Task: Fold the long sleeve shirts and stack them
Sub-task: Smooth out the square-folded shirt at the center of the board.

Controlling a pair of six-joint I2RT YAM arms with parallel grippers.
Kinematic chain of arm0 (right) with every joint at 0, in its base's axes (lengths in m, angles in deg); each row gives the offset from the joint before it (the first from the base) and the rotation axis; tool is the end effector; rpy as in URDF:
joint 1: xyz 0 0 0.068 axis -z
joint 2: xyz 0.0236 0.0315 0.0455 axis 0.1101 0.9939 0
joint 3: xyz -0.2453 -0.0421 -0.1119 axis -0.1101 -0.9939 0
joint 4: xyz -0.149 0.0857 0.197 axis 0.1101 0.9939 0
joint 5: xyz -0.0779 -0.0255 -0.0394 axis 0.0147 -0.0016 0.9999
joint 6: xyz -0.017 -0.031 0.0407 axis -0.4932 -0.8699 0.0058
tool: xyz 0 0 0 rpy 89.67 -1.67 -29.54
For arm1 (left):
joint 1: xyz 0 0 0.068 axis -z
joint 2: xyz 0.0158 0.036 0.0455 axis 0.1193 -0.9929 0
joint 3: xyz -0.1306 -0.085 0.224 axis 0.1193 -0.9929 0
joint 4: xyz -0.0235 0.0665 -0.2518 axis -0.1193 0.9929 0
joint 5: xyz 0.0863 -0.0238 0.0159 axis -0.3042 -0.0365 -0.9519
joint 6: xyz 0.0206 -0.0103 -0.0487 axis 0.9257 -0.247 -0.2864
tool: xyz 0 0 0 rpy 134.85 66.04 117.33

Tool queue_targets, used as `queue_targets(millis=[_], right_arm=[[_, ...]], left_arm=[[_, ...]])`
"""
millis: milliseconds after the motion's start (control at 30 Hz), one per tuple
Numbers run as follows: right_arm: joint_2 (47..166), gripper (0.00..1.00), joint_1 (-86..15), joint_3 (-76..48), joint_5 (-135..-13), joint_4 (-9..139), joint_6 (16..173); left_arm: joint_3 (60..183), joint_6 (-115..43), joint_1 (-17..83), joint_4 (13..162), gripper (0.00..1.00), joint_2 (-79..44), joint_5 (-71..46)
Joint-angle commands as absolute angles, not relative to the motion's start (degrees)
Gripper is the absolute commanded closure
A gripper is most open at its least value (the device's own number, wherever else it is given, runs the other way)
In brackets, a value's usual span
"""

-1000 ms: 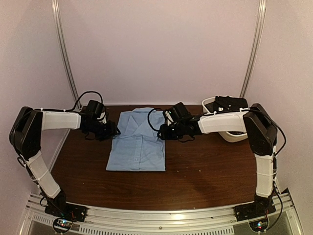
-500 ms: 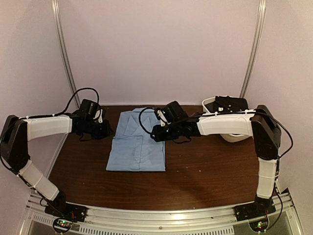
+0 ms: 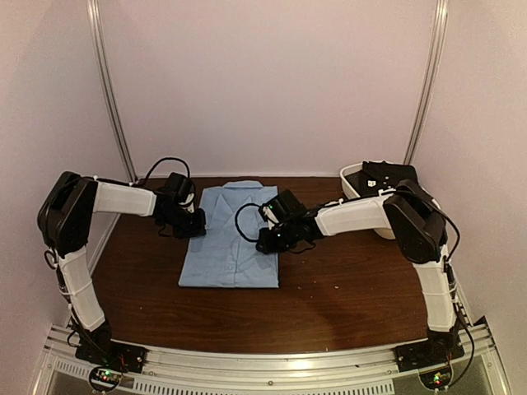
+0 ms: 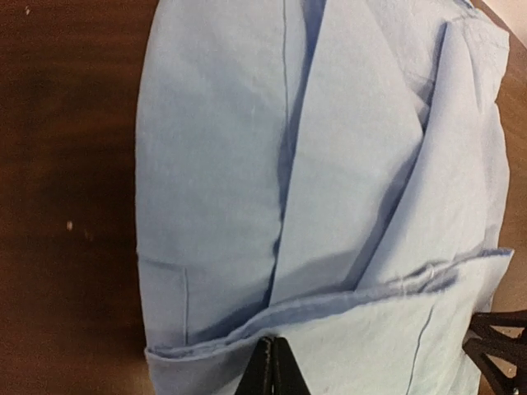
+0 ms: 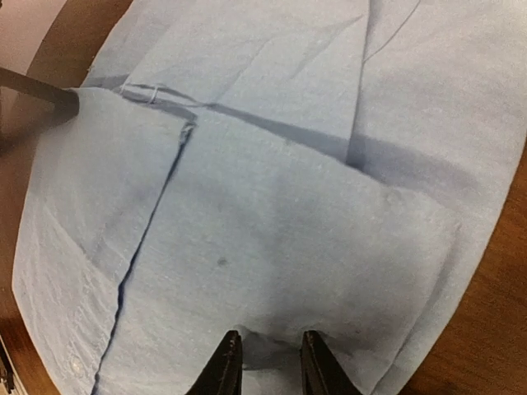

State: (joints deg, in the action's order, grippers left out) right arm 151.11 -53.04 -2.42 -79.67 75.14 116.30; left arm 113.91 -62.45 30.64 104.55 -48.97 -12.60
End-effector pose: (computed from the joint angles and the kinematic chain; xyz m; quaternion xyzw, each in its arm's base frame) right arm 0.3197 0.3510 0.1382 -0.1840 0.9148 0.2938 0.2074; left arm 0.3434 -0.1570 0.1534 -0.1020 0.9522 -0.2034 0.2037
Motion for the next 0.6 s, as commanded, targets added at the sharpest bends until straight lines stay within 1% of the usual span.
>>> queue_targets(millis=[0,133,233,567], right_arm=[[151.37,0.73,-50.76,-1.43,-80.86,74.19,115.84],[152.07,0.72,-49.19,-2.01,-82.03,74.2,115.16],[153.03,0.72,-48.39,-2.42,-82.92,74.0,115.05],[152.33,0.71,-47.04,-3.05,-81.25,75.66,114.34]], left_arm=[[121.89,-60.02,29.53,104.48,0.97,-55.54,-15.21],[125.33,-60.32,29.53,104.02,0.98,-61.99,-13.25],[125.85,-61.39,29.58,103.67,0.98,-64.18,-12.35],[122.58,-63.12,30.71,102.88,0.98,-60.23,-12.28]])
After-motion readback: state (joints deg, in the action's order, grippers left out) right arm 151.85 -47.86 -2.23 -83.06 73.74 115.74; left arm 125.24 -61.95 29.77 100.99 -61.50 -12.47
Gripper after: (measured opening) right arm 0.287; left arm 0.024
